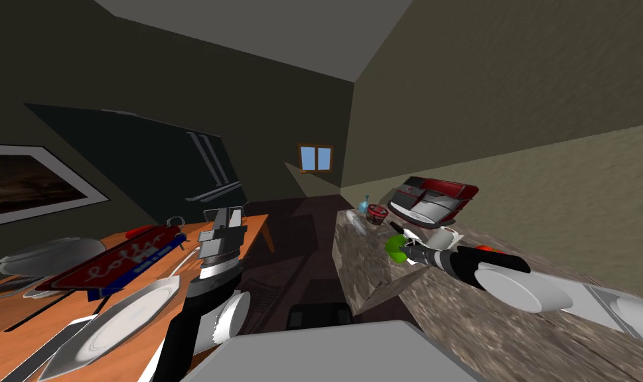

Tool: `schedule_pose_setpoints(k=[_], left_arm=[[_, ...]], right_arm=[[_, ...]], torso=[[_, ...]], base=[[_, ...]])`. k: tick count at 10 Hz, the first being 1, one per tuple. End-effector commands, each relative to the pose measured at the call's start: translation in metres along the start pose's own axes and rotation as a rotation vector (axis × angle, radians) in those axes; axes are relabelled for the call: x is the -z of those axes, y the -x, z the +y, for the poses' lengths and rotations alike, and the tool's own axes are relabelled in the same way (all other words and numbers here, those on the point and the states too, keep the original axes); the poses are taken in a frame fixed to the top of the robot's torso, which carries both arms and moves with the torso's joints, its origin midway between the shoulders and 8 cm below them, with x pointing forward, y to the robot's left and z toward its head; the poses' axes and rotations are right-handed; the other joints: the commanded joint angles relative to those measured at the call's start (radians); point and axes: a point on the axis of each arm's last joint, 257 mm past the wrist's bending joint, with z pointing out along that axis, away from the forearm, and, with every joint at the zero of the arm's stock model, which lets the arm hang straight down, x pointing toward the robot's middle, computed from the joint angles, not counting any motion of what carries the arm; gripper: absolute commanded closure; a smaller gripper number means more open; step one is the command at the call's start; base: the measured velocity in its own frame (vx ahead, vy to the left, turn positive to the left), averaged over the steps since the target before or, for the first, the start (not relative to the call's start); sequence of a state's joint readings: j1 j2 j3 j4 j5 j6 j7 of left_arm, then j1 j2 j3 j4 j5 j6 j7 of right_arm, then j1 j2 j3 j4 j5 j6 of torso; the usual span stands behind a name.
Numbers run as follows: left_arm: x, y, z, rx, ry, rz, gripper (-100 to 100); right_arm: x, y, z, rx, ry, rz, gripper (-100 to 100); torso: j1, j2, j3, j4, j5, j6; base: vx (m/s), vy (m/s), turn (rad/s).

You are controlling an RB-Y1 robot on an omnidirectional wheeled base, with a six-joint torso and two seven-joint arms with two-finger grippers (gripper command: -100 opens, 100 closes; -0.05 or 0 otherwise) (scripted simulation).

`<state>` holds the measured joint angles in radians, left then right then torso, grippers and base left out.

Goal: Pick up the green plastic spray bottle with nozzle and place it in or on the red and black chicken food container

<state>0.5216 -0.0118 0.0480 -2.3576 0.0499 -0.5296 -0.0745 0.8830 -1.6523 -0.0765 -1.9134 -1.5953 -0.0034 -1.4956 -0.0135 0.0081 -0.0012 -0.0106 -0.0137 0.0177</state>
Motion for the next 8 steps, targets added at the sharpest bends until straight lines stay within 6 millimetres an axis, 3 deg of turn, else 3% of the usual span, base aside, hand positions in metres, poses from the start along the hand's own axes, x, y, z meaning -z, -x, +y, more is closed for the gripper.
schedule_pose_setpoints(k=[1,8], left_arm=[[0.000,0.000,0.000,0.000,0.000,0.000,0],[0.000,0.000,0.000,0.000,0.000,0.000,0]], right_arm=[[0.000,0.006,-0.001,-0.006,-0.003,-0.022,100],[-0.010,0.002,0.023,-0.032,0.029,-0.076,100]], torso=[[0.000,0.000,0.000,0.000,0.000,0.000],[-0.003,-0.002,-0.003,-0.004,-0.002,0.003]], base=[[-0.042,0.005,0.000],[-0.087,0.004,-0.022]])
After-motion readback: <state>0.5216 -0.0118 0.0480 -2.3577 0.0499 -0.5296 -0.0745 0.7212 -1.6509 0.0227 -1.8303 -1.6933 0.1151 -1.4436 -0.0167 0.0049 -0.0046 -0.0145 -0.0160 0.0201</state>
